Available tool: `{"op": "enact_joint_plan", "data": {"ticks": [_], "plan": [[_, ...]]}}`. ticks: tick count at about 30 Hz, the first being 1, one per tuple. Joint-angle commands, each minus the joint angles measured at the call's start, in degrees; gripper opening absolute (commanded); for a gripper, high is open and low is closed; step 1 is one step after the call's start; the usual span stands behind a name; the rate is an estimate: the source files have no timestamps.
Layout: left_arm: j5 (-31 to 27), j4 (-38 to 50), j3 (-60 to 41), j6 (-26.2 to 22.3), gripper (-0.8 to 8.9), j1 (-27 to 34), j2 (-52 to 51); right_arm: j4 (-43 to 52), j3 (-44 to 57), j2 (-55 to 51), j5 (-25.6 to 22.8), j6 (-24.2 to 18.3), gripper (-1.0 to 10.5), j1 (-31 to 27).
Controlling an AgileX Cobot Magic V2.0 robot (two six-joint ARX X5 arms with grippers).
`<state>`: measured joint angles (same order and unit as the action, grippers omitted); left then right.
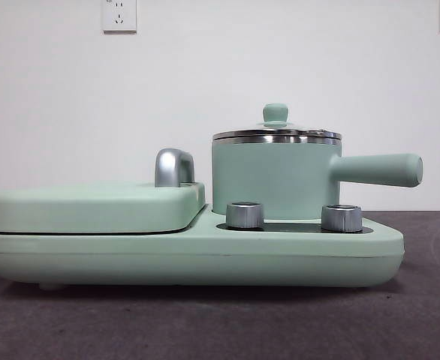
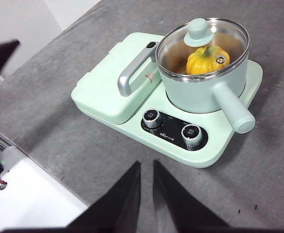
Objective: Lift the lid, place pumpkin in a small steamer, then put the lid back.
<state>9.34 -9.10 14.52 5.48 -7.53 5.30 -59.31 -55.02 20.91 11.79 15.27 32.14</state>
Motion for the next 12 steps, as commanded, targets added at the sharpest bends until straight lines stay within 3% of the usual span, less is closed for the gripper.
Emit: {"op": "enact_joint_plan", "data": {"ticks": [1,12], "plan": [[0.07,0.57,-4.04,-0.63,0.07,1.64,-1.7,0.61,-0.7,-0.09,-0.2,-0.28,0.4,0.35],[-6.08,0.46,-13.11,0.22,0.07,3.08,-3.8,0.59,-0.7,-0.09,-0.17,-0.28,0.4,0.35]]}}
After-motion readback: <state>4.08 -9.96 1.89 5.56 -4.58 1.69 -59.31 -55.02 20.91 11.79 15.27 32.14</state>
